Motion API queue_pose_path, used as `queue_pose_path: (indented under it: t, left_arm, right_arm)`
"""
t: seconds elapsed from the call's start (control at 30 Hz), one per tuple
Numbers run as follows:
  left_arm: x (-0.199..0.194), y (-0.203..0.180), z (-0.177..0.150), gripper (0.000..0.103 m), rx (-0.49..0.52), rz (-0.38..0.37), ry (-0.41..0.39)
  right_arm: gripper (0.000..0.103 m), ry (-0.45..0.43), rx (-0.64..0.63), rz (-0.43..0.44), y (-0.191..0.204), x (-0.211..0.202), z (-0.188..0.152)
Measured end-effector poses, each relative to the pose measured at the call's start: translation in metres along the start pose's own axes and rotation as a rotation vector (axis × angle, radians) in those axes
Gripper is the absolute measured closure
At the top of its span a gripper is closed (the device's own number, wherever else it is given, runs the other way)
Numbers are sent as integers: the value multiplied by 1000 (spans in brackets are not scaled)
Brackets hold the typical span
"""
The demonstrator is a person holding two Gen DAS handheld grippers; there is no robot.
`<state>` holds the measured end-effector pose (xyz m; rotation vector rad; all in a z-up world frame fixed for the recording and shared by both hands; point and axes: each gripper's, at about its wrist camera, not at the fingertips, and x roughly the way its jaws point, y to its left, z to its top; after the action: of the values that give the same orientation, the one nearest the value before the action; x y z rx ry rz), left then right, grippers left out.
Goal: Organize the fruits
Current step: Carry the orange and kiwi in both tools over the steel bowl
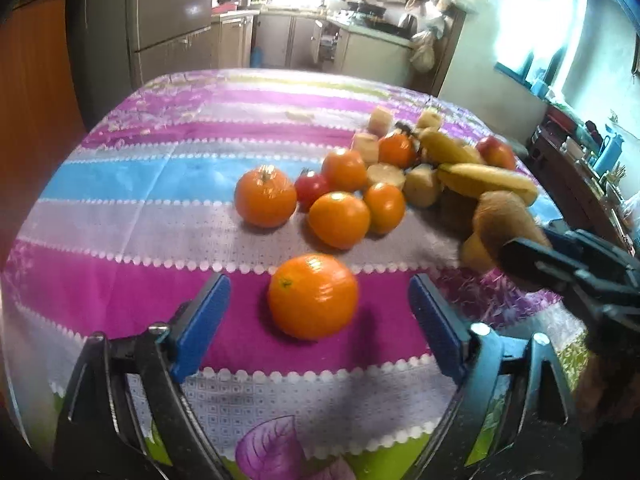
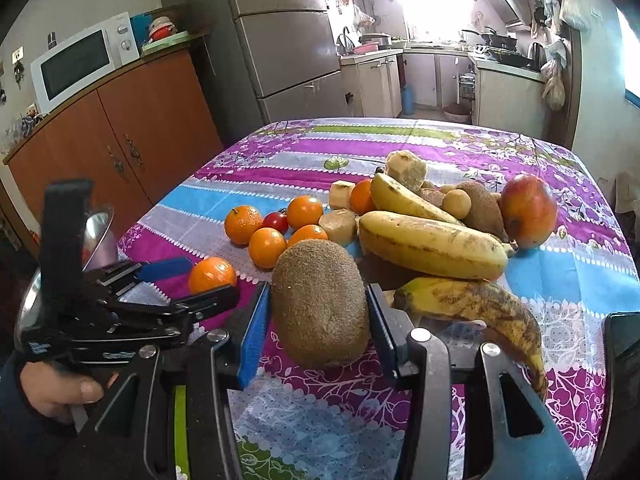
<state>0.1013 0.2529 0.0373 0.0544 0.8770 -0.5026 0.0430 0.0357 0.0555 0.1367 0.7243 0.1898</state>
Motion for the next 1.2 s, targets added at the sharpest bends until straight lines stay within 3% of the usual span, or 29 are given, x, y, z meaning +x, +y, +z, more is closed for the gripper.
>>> queue_pose_path:
  t: [0.13, 0.2, 0.33, 0.5, 0.73, 0.87, 1.0, 1.2]
  left_arm:
    - [4, -2, -1, 51, -3, -49, 23]
    - [6, -6, -1, 55, 14, -43, 36]
    - [5, -9, -1, 56, 25, -45, 34]
    - [-20, -6, 3, 56, -5, -61, -38]
    - [-117, 1, 10, 56, 2, -47, -175]
    - [-178, 35, 7, 56, -48, 4, -265]
    - [-221, 78, 3, 56, -95, 111, -319]
    - [-238, 137, -4, 56, -161, 195, -266]
  right_arm:
    - [52, 2, 7, 5, -2, 1, 0]
    - [52, 5, 10, 5, -2, 1, -1]
    - [52, 9, 14, 6, -3, 2, -1]
    - [52, -20, 2, 10, 2, -9, 3]
    - [52, -66, -30, 54, 25, -37, 24]
    - [52, -99, -86, 105, 61, -52, 47]
    - [52, -121, -142, 182, 107, -61, 73]
    - [52, -74, -224, 294, 182, -49, 98]
